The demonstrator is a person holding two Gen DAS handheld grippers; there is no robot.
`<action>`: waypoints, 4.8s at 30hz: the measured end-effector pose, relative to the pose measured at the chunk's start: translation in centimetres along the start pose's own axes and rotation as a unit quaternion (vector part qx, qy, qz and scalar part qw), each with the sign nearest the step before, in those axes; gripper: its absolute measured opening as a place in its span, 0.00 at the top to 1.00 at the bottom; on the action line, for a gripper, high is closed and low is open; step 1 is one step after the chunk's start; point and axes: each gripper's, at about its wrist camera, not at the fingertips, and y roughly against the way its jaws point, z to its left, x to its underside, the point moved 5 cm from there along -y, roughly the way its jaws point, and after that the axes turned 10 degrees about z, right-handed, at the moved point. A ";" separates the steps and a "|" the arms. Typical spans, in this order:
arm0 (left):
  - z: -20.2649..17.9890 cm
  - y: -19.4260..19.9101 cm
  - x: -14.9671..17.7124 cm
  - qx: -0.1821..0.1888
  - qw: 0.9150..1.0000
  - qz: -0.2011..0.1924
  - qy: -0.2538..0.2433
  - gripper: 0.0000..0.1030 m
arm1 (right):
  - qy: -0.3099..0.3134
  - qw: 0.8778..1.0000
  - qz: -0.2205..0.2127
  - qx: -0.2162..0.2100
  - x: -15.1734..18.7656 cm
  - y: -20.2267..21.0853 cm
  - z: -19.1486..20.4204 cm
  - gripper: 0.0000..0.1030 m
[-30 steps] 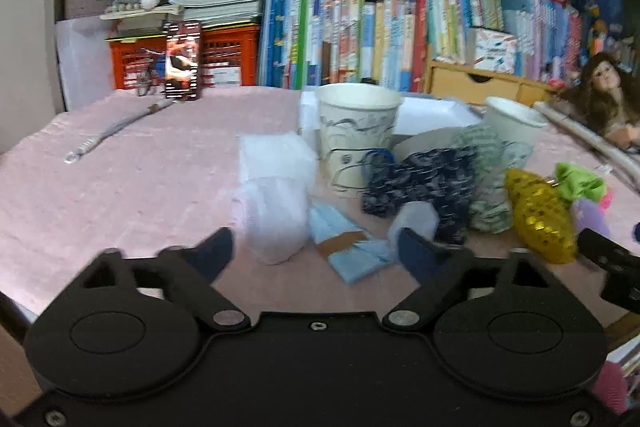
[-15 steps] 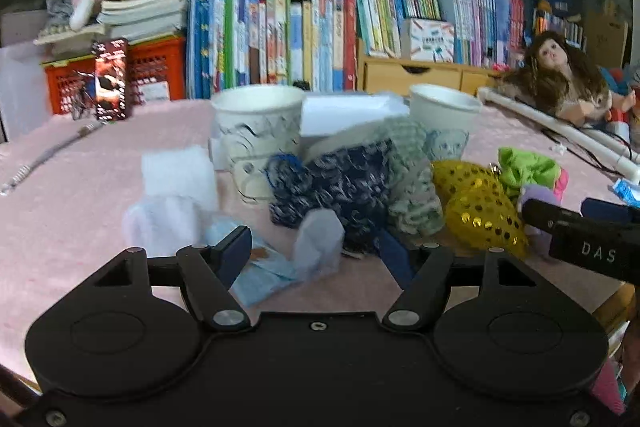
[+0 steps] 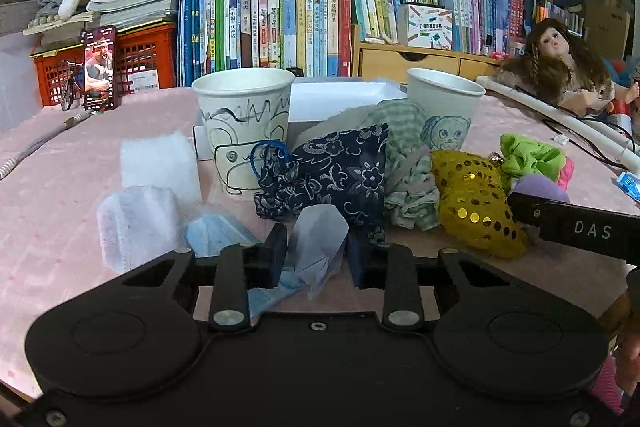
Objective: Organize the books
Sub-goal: 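Grasp the white folded paper with the left tool while the right tool grasps the purple plush, then carry the white paper and purple plush over the grey metal tray with both tools, then open both tools to drop the paper and plush into the tray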
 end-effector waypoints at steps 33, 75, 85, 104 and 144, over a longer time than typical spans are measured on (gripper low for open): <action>0.5 3.6 -2.7 0.022 1.000 -0.022 0.000 0.75 | 0.043 0.998 -0.035 -0.007 -2.1 3.7 2.7 0.38; 7.2 -6.0 -23.0 0.033 0.997 0.054 0.037 0.75 | 0.058 0.993 0.041 -0.098 -18.6 -6.2 8.7 0.38; 8.4 -14.5 -24.5 0.053 0.978 0.181 0.086 0.75 | 0.046 0.984 0.146 -0.086 -19.7 -13.2 10.9 0.38; 6.0 -22.1 -24.0 0.072 0.944 0.294 0.130 0.75 | -0.012 0.956 0.292 0.000 -18.6 -20.5 9.0 0.37; 7.6 -18.1 -24.4 0.055 0.957 0.262 0.116 0.38 | 0.016 0.966 0.260 -0.005 -19.5 -17.6 8.6 0.04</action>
